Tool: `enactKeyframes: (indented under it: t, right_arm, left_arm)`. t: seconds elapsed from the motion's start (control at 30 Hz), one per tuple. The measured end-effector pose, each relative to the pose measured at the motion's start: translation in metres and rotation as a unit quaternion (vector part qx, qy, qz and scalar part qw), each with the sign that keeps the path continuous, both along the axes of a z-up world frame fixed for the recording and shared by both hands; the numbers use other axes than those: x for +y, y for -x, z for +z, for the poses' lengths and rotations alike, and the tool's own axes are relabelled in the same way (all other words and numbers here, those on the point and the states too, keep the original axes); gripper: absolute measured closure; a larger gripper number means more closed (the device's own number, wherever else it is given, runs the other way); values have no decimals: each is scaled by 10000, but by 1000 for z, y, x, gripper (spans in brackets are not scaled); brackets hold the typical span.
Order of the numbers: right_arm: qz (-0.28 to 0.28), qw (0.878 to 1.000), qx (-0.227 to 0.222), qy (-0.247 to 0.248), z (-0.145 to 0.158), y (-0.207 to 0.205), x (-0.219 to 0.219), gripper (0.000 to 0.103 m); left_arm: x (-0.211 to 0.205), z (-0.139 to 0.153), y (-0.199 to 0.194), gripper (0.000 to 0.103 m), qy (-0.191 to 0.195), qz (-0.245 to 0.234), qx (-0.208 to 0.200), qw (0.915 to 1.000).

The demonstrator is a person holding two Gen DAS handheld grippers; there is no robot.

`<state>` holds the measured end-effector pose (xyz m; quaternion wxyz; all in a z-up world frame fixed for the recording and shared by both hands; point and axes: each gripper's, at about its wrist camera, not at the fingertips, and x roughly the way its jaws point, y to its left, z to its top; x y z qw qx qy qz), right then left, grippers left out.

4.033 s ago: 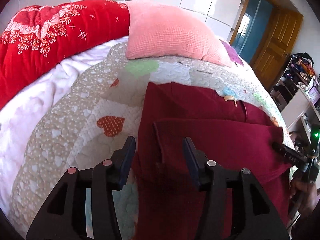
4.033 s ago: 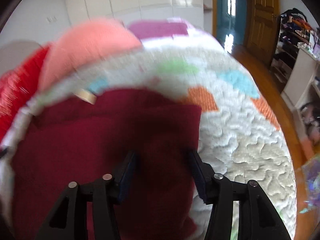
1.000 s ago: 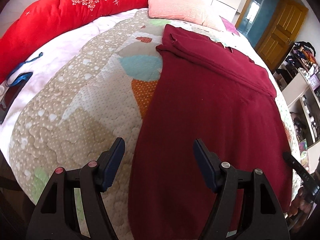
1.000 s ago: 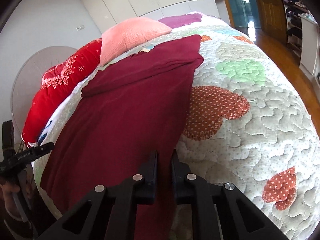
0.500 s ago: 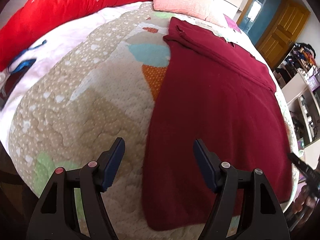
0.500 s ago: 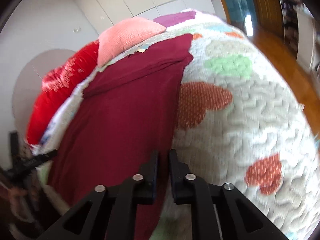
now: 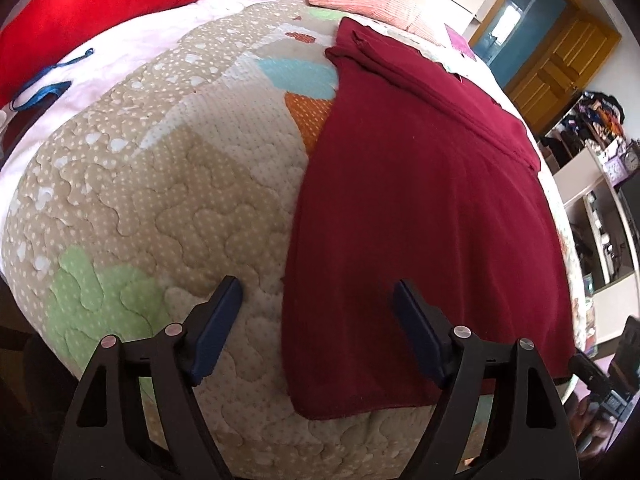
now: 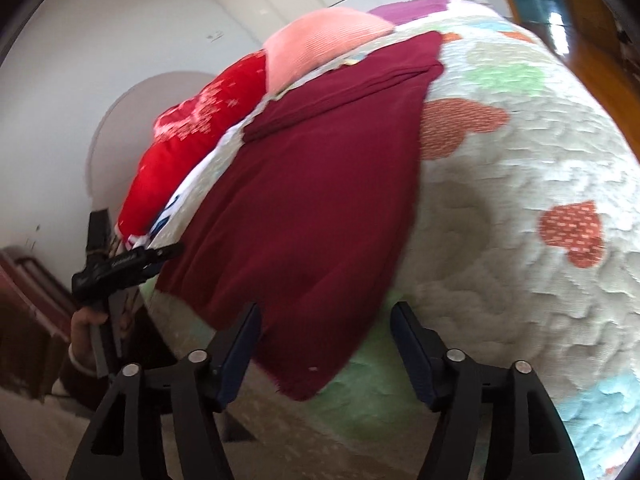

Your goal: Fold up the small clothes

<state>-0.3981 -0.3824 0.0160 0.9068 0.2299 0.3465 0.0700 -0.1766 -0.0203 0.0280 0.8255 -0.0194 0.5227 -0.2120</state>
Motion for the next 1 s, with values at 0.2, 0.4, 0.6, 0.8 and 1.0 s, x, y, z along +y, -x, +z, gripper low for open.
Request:
enactKeyframes:
  t: [0.2,0.4,0.6,0.8,1.0]
  right_arm:
    - [123,9999,-50,39,-4,-7,8,29]
    - [186,9998,-99,-27,-8,-9,7,29]
    - [227,9994,-230,-103,-10,-9,6,29]
    - [396,9984,-391,-34,-11,-12,7,45]
    - [454,9961,-460,-597,-18,-23,-2,83]
  left_arm:
    - [-12,-5,2,20,-377,-157,-177,9990]
    - [-6,-7,3,20,-138,-144,17,9998]
    - [-3,-6,9,31,-10,-250,71,9997]
    - [-2,-6,11,60,-32,-288,-13,9996]
    - [3,0,7,93,299,-391,265,9984]
